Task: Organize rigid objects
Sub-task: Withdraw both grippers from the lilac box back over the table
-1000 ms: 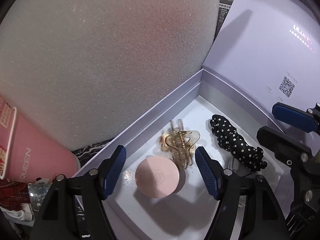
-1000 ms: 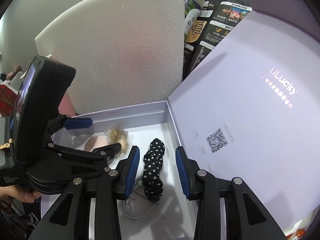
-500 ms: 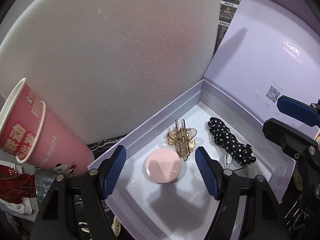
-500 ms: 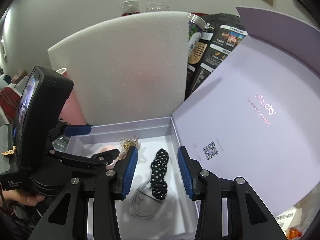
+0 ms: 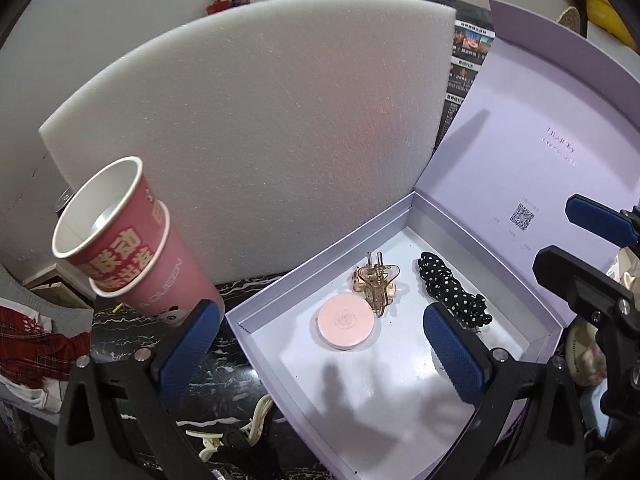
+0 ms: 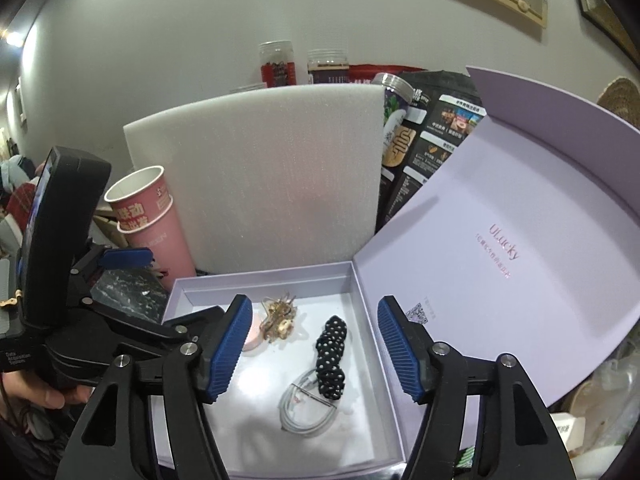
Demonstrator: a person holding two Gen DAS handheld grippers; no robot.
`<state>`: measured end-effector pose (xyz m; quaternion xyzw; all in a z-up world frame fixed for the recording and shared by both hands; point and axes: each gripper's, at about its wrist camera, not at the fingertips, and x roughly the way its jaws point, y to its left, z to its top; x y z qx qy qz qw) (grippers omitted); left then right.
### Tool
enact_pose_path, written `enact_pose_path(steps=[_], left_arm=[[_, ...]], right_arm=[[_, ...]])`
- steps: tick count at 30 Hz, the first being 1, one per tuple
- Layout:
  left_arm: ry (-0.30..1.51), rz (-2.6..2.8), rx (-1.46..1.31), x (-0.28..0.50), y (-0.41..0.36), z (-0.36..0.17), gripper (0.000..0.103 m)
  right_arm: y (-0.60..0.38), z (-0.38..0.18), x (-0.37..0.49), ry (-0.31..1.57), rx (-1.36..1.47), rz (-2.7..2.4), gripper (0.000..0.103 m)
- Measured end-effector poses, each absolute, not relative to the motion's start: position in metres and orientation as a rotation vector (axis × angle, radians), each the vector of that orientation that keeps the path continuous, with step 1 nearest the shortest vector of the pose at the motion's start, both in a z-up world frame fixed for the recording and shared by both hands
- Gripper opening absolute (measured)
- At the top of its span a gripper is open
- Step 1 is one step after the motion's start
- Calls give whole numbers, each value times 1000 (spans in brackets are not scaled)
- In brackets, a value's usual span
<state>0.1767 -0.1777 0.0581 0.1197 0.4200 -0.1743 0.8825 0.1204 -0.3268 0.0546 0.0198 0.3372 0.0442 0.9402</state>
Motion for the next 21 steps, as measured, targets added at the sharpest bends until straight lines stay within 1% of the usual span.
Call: enact_pose_path(steps=[5, 9, 21], left_arm=[[853, -335, 249, 176, -179, 50, 103], [842, -315, 239, 169, -170, 52, 103], [746, -238, 260, 131, -137, 76, 103]], right_arm=[[-326, 63, 112, 663, 34, 90, 72], [-323, 68, 107, 649, 29, 106, 72], [-298, 79, 92, 617, 4, 200, 75]])
